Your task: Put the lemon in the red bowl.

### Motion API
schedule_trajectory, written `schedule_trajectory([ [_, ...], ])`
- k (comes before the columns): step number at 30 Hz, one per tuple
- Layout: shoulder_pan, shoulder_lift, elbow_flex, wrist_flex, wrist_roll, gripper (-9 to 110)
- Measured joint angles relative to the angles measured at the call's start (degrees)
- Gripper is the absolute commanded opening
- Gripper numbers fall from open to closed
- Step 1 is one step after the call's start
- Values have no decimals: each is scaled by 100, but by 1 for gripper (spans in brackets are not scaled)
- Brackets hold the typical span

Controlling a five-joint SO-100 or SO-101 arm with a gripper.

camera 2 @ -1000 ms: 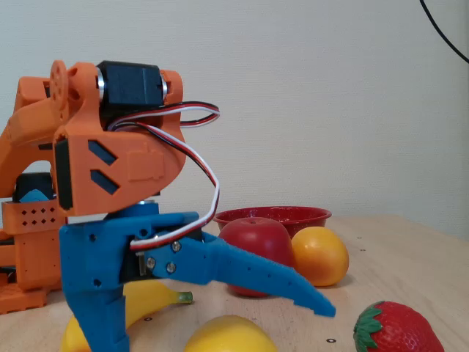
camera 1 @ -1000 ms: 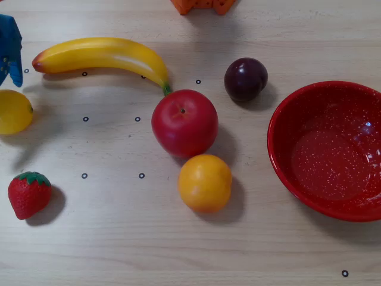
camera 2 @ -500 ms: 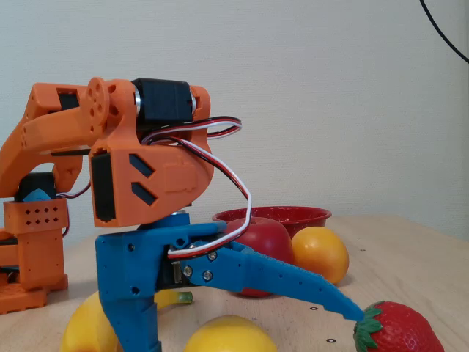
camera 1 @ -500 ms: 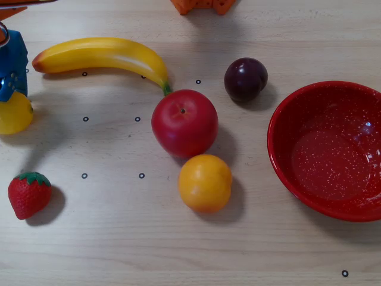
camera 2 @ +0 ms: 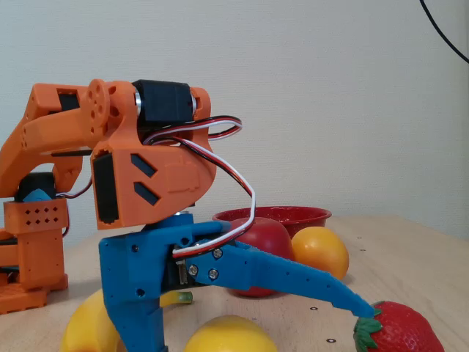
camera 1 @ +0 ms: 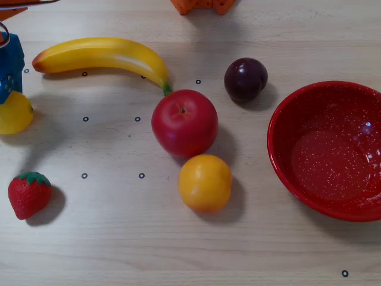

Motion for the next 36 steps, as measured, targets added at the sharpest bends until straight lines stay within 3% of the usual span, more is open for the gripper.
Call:
schedule_trajectory([
  [7, 0, 0, 0, 0, 9, 52],
  [21, 0, -9, -26, 9, 35, 39],
  [36, 0, -18, -70, 9, 53, 34],
])
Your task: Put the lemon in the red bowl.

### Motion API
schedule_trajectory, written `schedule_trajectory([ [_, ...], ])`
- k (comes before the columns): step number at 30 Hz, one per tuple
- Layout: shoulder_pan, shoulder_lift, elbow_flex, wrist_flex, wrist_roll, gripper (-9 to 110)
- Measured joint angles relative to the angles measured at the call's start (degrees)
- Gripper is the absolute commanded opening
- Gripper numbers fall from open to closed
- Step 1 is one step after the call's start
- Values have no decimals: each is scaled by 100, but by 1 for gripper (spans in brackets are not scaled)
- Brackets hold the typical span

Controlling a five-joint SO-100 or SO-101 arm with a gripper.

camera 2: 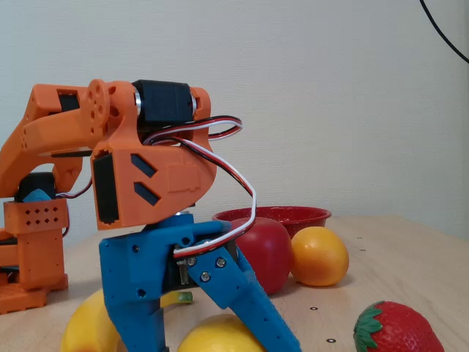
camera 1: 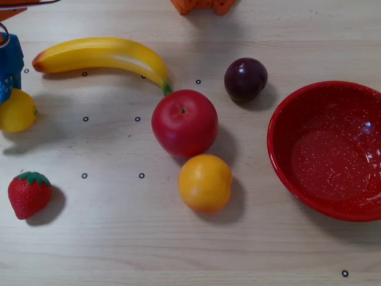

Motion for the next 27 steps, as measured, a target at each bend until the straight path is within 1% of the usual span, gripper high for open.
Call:
schedule_trajectory([
  [5, 0, 0, 0, 0, 0, 34],
  [16, 0, 0, -9, -88, -35, 27],
  [21, 0, 9, -9, -18, -35, 16],
  [24, 0, 9, -18, 9, -18, 0],
  [27, 0, 9, -158, 264, 158, 0],
])
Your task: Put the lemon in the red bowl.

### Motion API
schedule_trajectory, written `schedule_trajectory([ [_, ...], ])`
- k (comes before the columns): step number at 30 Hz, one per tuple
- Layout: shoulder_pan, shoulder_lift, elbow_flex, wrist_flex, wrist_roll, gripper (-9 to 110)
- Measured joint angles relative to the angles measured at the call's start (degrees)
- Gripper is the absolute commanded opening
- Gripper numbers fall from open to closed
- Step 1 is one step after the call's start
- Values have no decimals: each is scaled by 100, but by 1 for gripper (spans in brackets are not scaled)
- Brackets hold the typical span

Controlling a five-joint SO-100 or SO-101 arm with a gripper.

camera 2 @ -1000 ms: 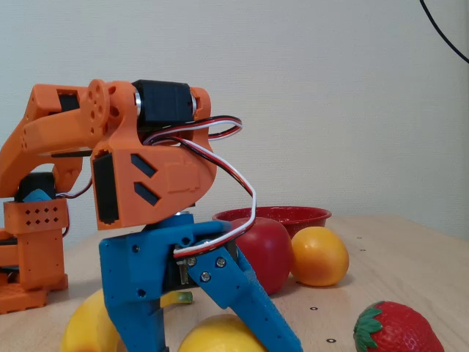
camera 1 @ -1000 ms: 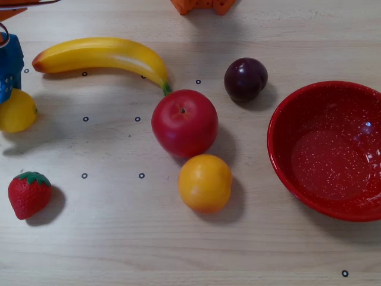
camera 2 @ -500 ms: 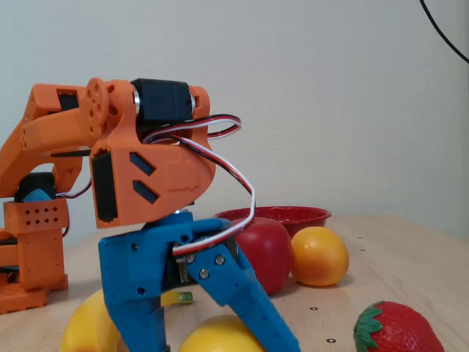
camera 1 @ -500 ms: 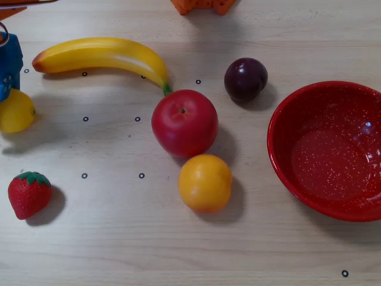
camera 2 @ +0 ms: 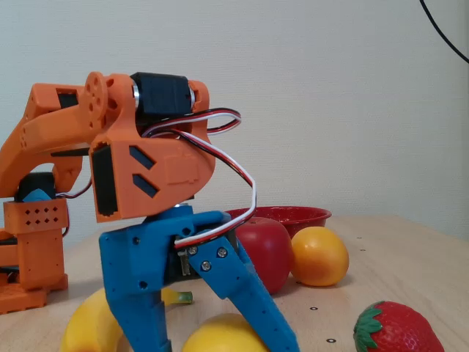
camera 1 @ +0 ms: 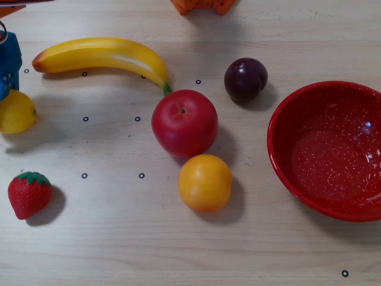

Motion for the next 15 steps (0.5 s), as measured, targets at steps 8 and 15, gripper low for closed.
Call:
schedule_trajectory([
  [8, 0, -9, -185, 589, 0, 0],
  [15, 123, 396, 18, 1116, -378, 0],
])
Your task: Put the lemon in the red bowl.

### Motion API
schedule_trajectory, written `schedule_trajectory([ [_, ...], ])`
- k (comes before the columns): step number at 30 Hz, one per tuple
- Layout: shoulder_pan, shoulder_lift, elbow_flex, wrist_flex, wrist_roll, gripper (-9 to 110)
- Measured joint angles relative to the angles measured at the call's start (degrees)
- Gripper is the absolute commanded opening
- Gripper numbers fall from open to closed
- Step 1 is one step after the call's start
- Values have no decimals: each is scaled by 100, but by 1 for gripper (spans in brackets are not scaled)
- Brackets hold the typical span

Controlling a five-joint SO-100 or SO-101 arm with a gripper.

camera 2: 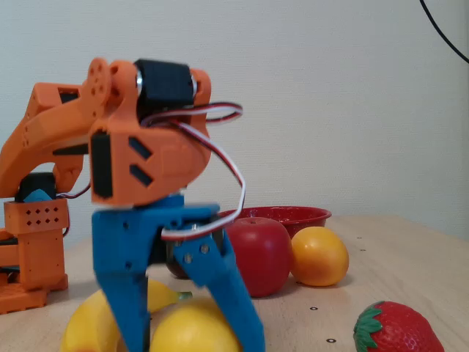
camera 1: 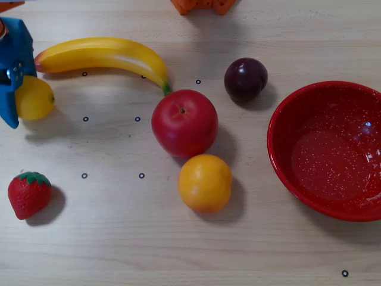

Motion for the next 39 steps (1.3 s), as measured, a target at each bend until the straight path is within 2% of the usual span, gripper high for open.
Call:
schedule_trajectory([
  [12, 1380, 2786, 1872, 554, -1512, 0],
  [21, 3401, 4562, 2944, 606, -3023, 0],
  [33, 6390, 5089, 3190, 606, -5071, 0],
  [37, 7295, 5089, 3190, 545, -5484, 0],
  [39, 7682, 5168, 3375, 114, -5555, 0],
])
